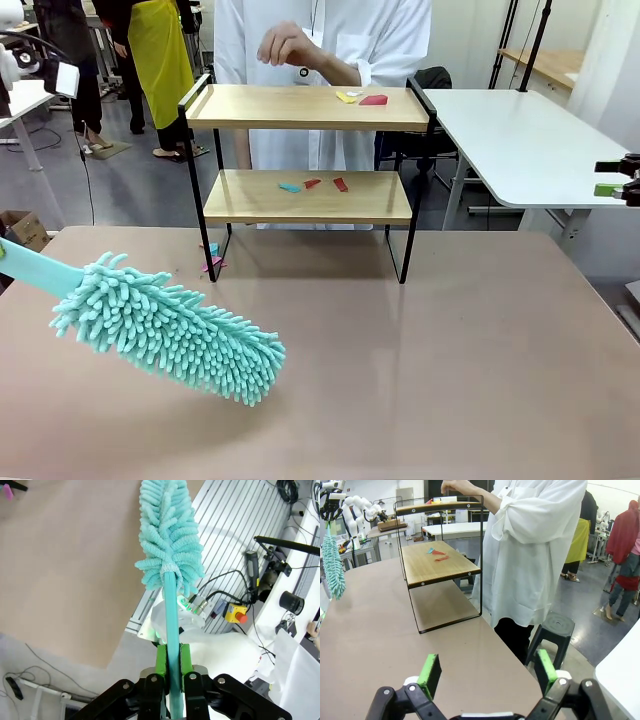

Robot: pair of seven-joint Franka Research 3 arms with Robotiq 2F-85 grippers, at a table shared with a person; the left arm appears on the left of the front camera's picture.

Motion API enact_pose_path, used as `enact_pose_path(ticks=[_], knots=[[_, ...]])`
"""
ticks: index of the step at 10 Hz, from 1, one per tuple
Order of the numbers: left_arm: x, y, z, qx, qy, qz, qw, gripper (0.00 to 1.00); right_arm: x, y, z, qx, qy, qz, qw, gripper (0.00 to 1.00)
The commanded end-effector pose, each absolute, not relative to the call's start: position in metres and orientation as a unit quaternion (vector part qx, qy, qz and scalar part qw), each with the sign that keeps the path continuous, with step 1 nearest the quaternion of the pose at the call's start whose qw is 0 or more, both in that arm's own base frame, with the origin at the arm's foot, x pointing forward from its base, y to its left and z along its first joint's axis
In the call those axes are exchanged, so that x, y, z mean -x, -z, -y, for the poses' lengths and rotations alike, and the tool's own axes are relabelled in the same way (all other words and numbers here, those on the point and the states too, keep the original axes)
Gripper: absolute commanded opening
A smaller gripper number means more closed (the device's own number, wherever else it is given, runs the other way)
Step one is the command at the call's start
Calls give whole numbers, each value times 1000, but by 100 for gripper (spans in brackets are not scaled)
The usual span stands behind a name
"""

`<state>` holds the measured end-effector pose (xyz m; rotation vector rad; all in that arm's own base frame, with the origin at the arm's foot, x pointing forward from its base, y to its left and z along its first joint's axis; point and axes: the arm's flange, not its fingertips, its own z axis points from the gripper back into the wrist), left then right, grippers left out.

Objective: Clean the shelf.
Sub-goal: Clean the specific section of the Shelf indicated by the human with the Duster.

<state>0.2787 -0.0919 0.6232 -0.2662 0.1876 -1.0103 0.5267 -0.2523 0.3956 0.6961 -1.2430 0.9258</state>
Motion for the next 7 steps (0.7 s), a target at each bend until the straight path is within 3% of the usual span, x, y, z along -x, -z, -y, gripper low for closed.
enact_pose_path(ticks=[1, 7], knots=[[-278, -624, 92, 135, 484, -89, 860, 13, -527, -402, 248, -303, -406, 542, 670, 100], [-278, -624, 92, 135, 484, -89, 860, 13, -527, -402, 248, -303, -406, 542, 670, 100]])
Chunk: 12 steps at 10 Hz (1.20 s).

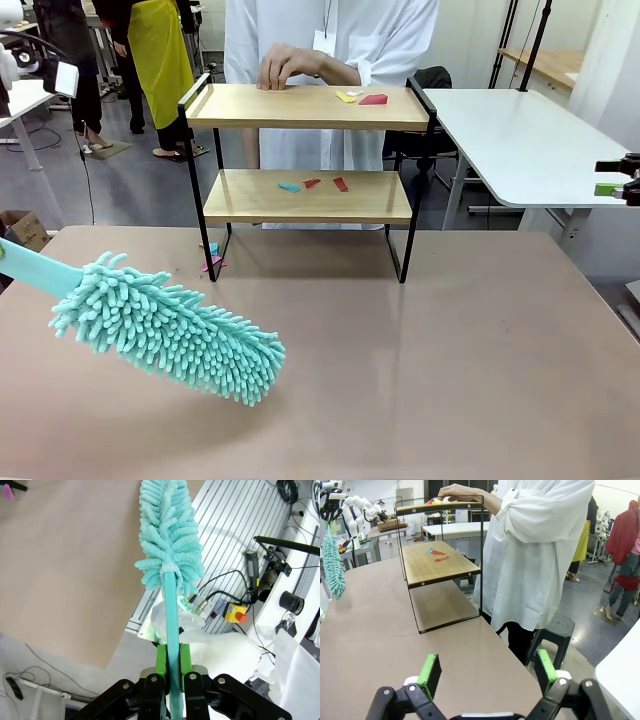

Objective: Clean the shelf.
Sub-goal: Clean the specific section of the Shelf indicated by the human with the Duster.

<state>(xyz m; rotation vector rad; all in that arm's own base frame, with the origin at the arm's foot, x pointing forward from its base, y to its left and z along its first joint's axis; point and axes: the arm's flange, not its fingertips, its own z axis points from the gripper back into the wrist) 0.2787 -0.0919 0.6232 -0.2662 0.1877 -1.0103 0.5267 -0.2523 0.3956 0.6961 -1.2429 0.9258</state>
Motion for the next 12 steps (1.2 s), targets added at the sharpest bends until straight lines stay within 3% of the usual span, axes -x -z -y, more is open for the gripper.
enact_pose_path(ticks=[1, 10, 12], knots=[[-278, -624, 92, 135, 484, -89, 860, 13, -527, -402, 248, -303, -406, 542, 670, 100], [-279, -623, 92, 127, 482, -89, 862, 13, -527, -402, 248, -303, -406, 542, 670, 100], [-286, -640, 93, 138, 491, -64, 858, 13, -527, -402, 248, -303, -406, 542, 670, 100]])
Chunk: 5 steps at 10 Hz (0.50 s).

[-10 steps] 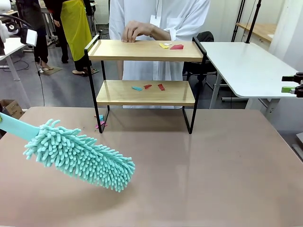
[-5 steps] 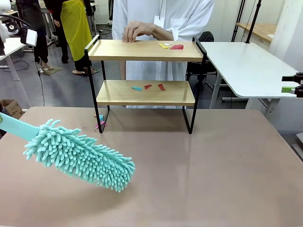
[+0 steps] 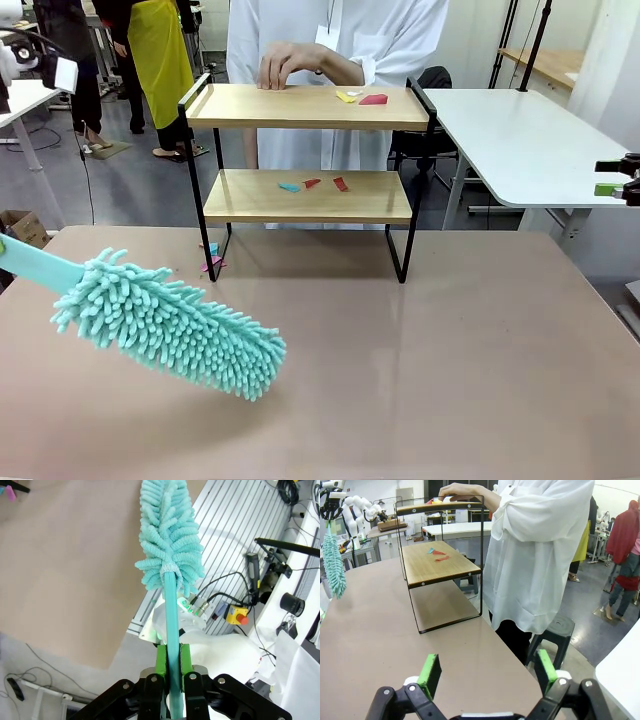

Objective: Clean the shelf.
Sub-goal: Clean the specific section of the Shelf indicated by the human with the Duster.

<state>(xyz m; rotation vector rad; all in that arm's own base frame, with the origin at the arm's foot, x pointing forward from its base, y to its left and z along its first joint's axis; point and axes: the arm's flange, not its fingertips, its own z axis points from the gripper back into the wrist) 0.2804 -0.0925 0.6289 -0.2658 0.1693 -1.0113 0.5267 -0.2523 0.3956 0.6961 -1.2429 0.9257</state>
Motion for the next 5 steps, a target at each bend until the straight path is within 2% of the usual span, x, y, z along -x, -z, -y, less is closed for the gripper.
enact_pose_path(ticks=[1, 5], knots=[[-290, -646, 100, 156, 499, -45, 851, 13, -527, -402, 248, -303, -406, 542, 670, 100], [-315, -688, 124, 315, 460, 61, 828, 13, -527, -402, 248, -303, -406, 542, 670, 100]])
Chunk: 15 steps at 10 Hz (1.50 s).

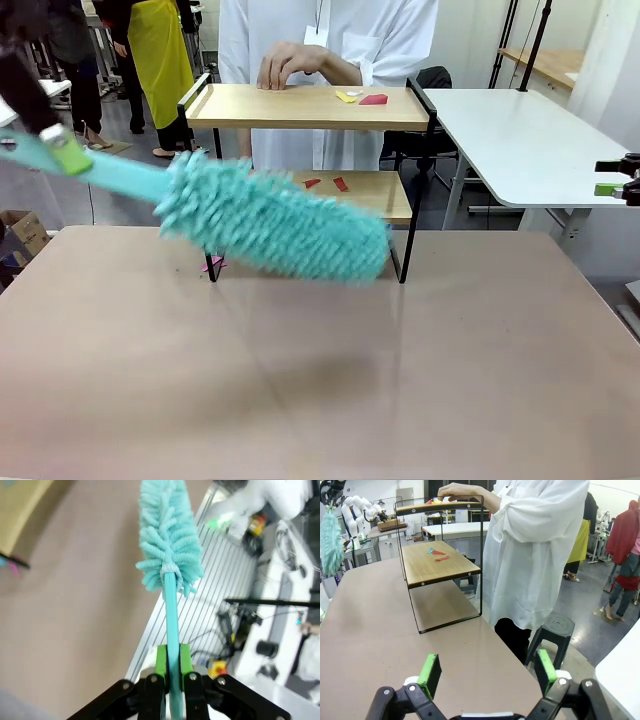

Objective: Clean the shelf.
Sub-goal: Clean the specific section of the Shelf indicated by the human with the Duster.

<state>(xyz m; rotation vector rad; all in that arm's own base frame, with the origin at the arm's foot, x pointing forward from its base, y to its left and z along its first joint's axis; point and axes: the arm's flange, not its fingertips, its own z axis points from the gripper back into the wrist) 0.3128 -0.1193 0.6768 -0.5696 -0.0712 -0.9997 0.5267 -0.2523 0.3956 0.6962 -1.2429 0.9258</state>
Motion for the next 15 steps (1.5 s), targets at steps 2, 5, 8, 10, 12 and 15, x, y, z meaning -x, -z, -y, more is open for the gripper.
enact_pose_path(ticks=[2, 5, 8, 10, 12, 15], knots=[[-316, -728, 143, 374, 414, 88, 825, 13, -527, -402, 248, -303, -406, 542, 670, 100], [-311, -791, 198, 377, 343, 107, 853, 13, -527, -402, 248, -303, -406, 542, 670, 100], [-310, -841, 261, 321, 252, 143, 902, 13, -527, -402, 248, -303, -406, 542, 670, 100], [-306, -858, 315, 279, 205, 182, 920, 13, -527, -402, 248, -303, -406, 542, 670, 100], [-310, -863, 360, 263, 179, 223, 921, 13, -527, -402, 248, -303, -406, 542, 670, 100], [-328, -847, 408, 189, 106, 287, 933, 13, -527, -402, 248, -303, -406, 542, 670, 100]])
